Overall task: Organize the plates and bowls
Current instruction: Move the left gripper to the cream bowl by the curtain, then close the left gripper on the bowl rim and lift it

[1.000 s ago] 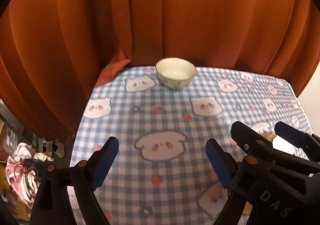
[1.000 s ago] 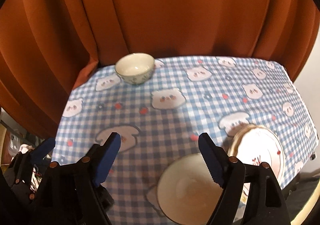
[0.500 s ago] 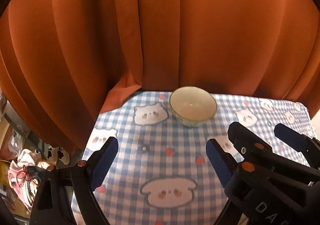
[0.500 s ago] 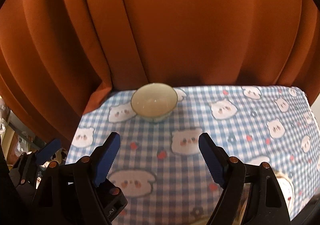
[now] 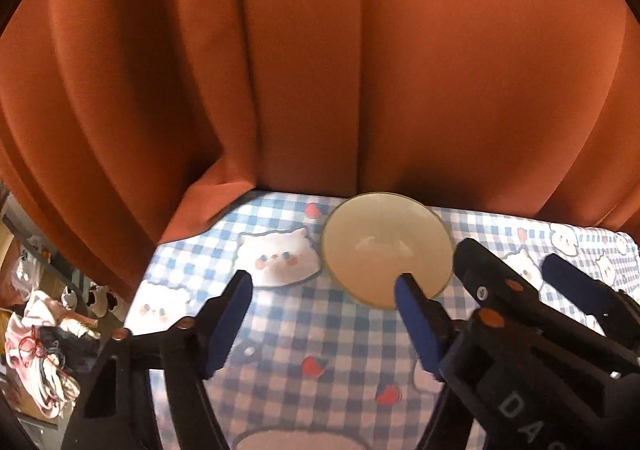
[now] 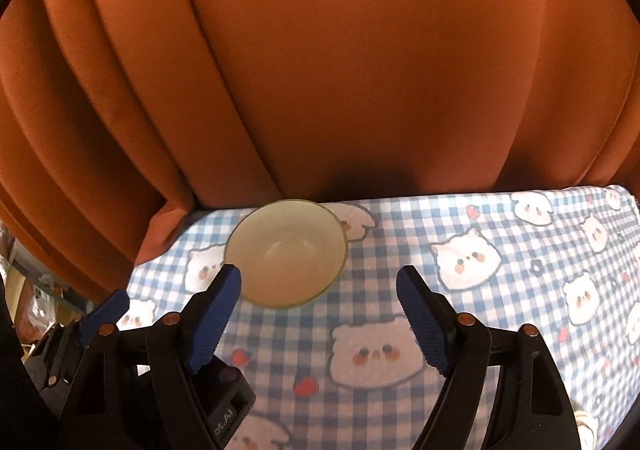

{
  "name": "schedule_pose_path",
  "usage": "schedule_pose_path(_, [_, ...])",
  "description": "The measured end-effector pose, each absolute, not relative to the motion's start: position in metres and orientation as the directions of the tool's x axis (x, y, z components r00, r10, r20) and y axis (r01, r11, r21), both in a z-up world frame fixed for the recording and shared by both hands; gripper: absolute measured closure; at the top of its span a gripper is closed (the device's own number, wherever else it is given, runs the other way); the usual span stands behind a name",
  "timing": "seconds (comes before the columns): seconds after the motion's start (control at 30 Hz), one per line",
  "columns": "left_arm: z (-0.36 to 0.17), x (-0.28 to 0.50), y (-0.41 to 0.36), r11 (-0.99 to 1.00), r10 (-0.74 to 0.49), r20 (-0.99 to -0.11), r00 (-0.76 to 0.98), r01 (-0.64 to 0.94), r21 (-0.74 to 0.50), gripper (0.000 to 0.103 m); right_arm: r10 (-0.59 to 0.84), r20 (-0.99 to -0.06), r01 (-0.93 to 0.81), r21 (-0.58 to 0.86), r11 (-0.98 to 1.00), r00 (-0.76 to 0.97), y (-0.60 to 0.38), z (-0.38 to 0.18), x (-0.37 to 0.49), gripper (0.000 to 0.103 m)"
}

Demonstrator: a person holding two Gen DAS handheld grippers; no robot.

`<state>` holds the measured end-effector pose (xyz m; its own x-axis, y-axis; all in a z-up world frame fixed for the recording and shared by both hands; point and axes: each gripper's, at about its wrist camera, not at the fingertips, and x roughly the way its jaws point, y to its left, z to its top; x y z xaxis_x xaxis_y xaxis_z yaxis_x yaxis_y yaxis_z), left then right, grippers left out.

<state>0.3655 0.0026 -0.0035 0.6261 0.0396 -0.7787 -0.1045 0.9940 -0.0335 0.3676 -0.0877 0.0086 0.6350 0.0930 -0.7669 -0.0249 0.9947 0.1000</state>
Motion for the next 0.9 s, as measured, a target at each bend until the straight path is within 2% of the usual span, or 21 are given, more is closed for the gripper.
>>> schedule_pose_path(0.17, [-0.021, 0.387, -0.003, 0.993, 0.059, -0.779, 0.624, -0.117, -0.018, 0.035, 0.087, -0.787, -0.011, 0.101, 0.995, 0.611, -0.094, -0.015, 0.397, 0.031])
schedule_pose_path(0.23, [-0.029, 0.395, -0.003, 0.991, 0.073, -0.782, 0.619, -0.130, -0.011, 0.040, 0.080, -0.789, -0.011, 0.092, 0.996, 0.609, -0.094, -0.024, 0.407, 0.032])
schedule_pose_path(0.3, [-0.038, 0.403, -0.002, 0.990, 0.062, -0.794, 0.604, -0.135, -0.025, 0.042, 0.076, -0.796, -0.012, 0.086, 0.996, 0.601, -0.092, -0.033, 0.414, 0.039])
schedule_pose_path(0.43, [-0.053, 0.416, -0.002, 0.988, 0.080, -0.806, 0.586, -0.151, -0.012, 0.049, 0.080, -0.808, -0.011, 0.090, 0.996, 0.584, -0.092, -0.048, 0.427, 0.043])
schedule_pose_path(0.5, [-0.059, 0.421, -0.002, 0.988, 0.086, -0.815, 0.573, -0.153, -0.004, 0.053, 0.079, -0.815, -0.012, 0.088, 0.996, 0.574, -0.091, -0.055, 0.433, 0.050])
schedule_pose_path(0.57, [-0.065, 0.426, -0.003, 0.988, 0.092, -0.819, 0.566, -0.153, 0.005, 0.059, 0.086, -0.823, -0.013, 0.095, 0.995, 0.562, -0.092, -0.063, 0.439, 0.052])
schedule_pose_path(0.63, [-0.069, 0.430, -0.004, 0.988, 0.097, -0.825, 0.557, -0.152, 0.013, 0.064, 0.095, -0.831, -0.013, 0.105, 0.994, 0.548, -0.092, -0.070, 0.444, 0.061])
schedule_pose_path(0.73, [-0.073, 0.436, -0.005, 0.989, 0.100, -0.826, 0.555, -0.145, 0.023, 0.073, 0.103, -0.839, -0.014, 0.113, 0.993, 0.535, -0.092, -0.078, 0.451, 0.067])
schedule_pose_path(0.8, [-0.075, 0.440, -0.005, 0.991, 0.092, -0.829, 0.551, -0.135, 0.021, 0.076, 0.107, -0.840, -0.015, 0.117, 0.993, 0.532, -0.093, -0.080, 0.454, 0.080])
schedule_pose_path(0.9, [-0.079, 0.443, -0.007, 0.991, 0.099, -0.833, 0.544, -0.133, 0.031, 0.081, 0.111, -0.845, -0.009, 0.124, 0.992, 0.524, -0.094, -0.086, 0.460, 0.085])
